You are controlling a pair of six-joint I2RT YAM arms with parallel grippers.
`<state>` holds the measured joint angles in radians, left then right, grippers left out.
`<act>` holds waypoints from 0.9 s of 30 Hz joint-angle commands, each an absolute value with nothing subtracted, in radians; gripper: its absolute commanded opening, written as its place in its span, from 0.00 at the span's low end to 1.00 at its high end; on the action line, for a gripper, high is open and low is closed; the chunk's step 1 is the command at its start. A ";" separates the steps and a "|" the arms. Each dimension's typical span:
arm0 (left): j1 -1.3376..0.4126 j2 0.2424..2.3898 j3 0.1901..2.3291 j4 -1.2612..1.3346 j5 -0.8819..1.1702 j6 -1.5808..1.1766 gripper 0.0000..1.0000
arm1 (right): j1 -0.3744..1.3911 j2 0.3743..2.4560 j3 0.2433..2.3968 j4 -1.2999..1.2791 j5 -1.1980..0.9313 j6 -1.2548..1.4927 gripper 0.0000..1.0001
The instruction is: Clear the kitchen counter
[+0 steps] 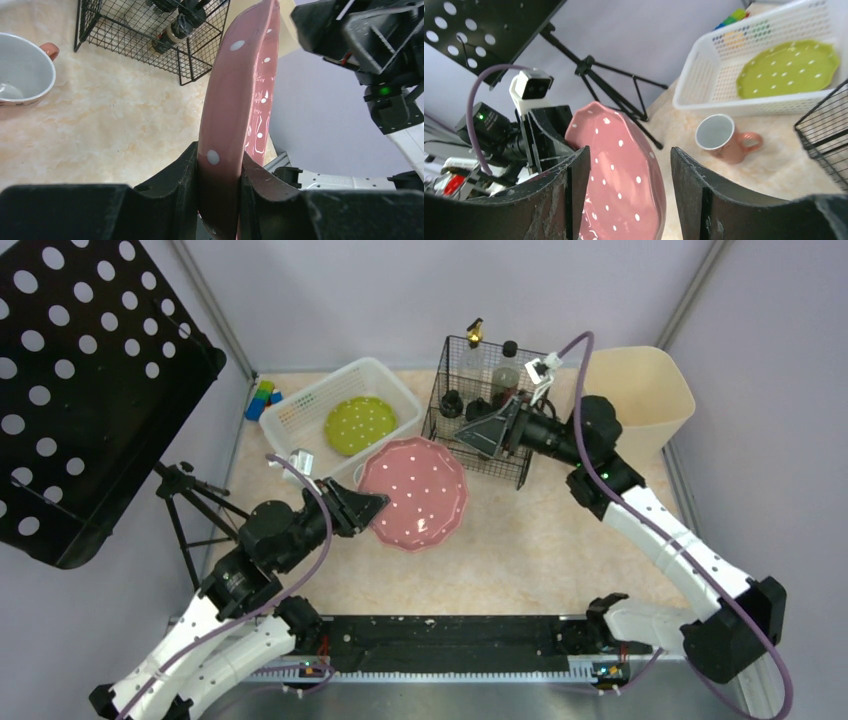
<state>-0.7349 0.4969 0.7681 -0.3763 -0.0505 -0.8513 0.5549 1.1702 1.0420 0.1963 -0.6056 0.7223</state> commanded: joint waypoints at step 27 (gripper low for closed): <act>-0.373 0.875 1.007 -0.020 -0.061 -0.807 0.00 | 0.382 0.900 0.763 0.089 -0.587 0.609 0.62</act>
